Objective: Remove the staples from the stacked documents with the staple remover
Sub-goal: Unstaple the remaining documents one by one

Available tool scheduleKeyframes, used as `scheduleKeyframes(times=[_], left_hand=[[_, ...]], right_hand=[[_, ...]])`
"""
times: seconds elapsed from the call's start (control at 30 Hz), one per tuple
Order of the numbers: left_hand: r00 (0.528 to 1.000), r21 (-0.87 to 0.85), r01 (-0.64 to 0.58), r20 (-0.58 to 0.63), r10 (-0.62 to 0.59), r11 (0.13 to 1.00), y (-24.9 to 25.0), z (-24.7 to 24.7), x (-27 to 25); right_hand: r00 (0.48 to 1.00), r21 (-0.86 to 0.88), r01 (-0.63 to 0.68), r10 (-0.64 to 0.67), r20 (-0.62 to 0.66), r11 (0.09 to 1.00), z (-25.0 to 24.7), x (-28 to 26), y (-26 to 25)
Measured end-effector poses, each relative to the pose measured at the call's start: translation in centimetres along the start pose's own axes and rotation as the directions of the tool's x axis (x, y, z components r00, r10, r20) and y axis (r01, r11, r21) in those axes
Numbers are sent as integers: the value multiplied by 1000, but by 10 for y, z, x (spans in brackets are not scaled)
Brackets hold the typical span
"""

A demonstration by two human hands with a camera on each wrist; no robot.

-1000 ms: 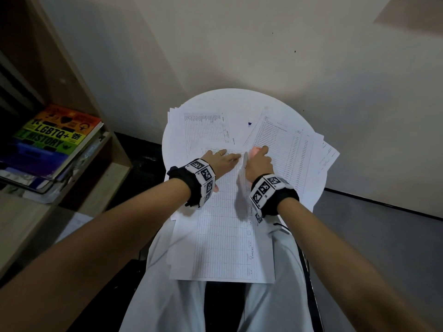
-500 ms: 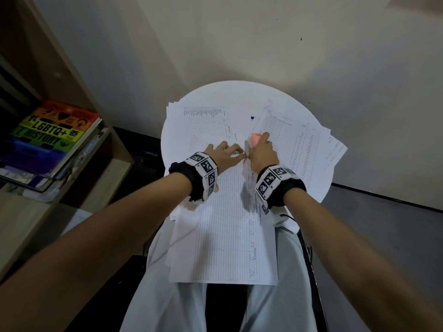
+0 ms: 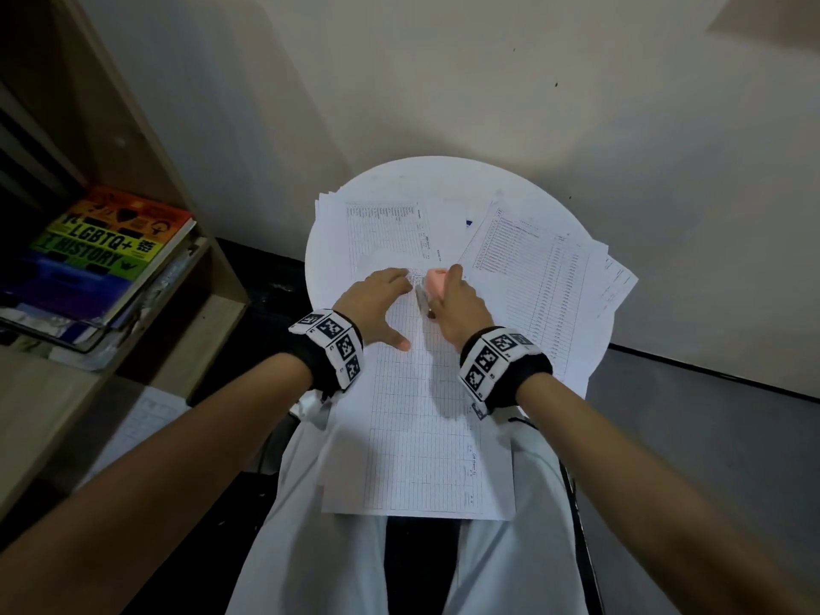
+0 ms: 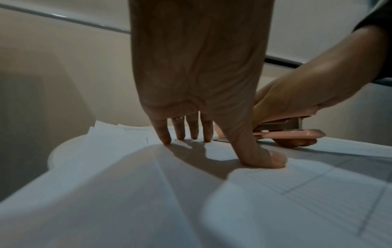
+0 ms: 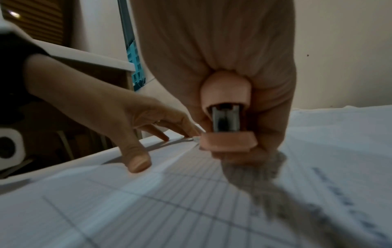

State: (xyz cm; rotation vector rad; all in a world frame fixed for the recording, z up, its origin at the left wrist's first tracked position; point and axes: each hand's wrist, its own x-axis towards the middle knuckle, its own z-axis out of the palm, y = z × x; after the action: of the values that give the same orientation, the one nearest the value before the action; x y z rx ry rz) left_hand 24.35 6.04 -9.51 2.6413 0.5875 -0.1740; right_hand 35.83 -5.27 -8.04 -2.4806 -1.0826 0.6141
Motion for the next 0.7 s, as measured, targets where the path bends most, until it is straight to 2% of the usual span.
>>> scheduleKeyframes(times=[0.1,0.2,0.37,0.53,0.6,0.7], left_hand=[[1000,-29,-1,-9,0,1000,0,3,0],[1000,-43,-9,-2,9,999,-1,3,1],[1000,-64,-25,-10,25,998,-3,4,0],[998,-95,-62,-34,59,994,-4,4,-3],[996,-99,-77,-44,73,992,-4,4,-4],[996,-95,-81,-35,78,992,-4,4,-4]], right_hand=[[998,-47,-70,69,-11,996,5,3,-12],[989,-12,-140,139,-56,990,8,8,-20],[979,3,-183,182,-92,983,12,17,-29],[966,85,-246,251,-61,966,12,19,-36],[967,65,-240,244,-77,969,14,18,-38],[985,-137,-125,106,-137,983,14,21,-36]])
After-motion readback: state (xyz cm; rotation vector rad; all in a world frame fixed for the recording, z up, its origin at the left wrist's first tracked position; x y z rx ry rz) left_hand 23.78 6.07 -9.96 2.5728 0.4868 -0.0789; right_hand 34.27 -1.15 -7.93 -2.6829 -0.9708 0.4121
